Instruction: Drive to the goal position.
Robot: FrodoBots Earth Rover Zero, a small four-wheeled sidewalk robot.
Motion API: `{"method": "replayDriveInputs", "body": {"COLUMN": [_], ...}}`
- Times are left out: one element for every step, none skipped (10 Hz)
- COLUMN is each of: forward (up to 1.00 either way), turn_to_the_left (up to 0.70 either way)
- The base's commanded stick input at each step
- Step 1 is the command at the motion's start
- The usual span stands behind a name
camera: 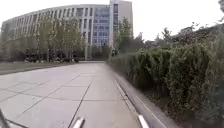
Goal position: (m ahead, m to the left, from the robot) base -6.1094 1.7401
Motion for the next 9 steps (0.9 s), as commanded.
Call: {"method": "replayDriveInputs", "body": {"forward": [0.0, 0.0, 0.0, 0.0, 0.0, 0.0, 0.0, 0.03, 0.02], "turn_to_the_left": [0.0, 0.0, 0.0, 0.0, 0.0, 0.0, 0.0, 0.0, 0.0]}}
